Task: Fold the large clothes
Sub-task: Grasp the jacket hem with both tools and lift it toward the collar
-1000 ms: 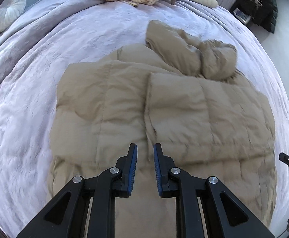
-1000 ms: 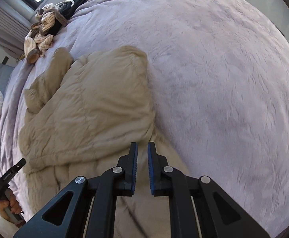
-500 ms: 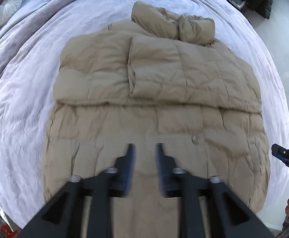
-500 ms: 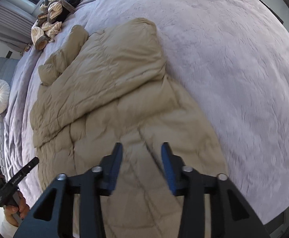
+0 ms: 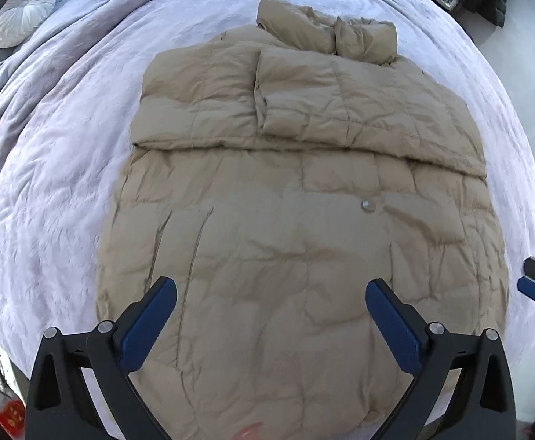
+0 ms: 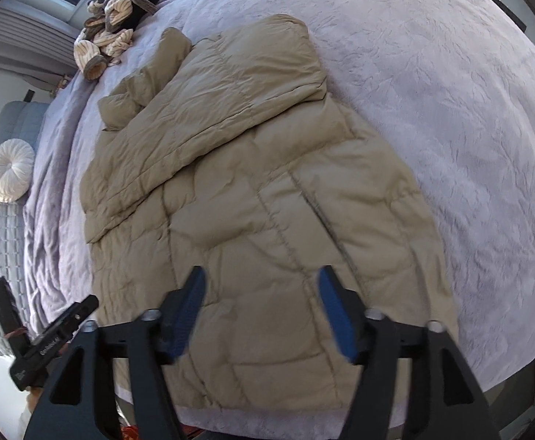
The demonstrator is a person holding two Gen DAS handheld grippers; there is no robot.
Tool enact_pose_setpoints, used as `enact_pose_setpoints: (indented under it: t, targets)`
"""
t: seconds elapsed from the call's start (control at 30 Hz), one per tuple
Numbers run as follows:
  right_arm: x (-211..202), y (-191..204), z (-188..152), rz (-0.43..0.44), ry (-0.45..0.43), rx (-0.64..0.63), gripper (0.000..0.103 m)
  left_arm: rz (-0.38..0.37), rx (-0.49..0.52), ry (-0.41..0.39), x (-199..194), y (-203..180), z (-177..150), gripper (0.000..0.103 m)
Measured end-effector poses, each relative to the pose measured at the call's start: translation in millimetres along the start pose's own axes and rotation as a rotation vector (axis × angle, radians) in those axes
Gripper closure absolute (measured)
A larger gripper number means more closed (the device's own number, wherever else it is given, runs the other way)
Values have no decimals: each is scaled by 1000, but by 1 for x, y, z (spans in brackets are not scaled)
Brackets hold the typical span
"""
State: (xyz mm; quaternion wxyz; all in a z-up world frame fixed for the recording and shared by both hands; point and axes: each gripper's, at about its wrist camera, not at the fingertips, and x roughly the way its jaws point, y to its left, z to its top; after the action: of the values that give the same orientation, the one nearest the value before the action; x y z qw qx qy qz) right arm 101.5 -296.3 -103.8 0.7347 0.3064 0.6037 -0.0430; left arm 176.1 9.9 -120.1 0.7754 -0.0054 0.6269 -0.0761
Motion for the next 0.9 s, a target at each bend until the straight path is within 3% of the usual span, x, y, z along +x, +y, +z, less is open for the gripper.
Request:
enact_pose_setpoints:
  t: [0.3,0.43,0.57,0.73,0.9]
  targets:
    - [-4,-30,-22,115,-6,139,17,49,-8,60,11,25,-28,0]
    - [2,-49,-33,190,33,219,16,65,-45,90,16,49,-45,0]
    - [17,-69,-50,300,173,264,16,-22,-122,141,18,82,-68,0]
    - [26,-103,-84,381,246,362,16,-155,-256,176,14,119,-101,0]
    - [36,-139,-120,418,293,489,16,-321,-448,275,26,151,-146,0]
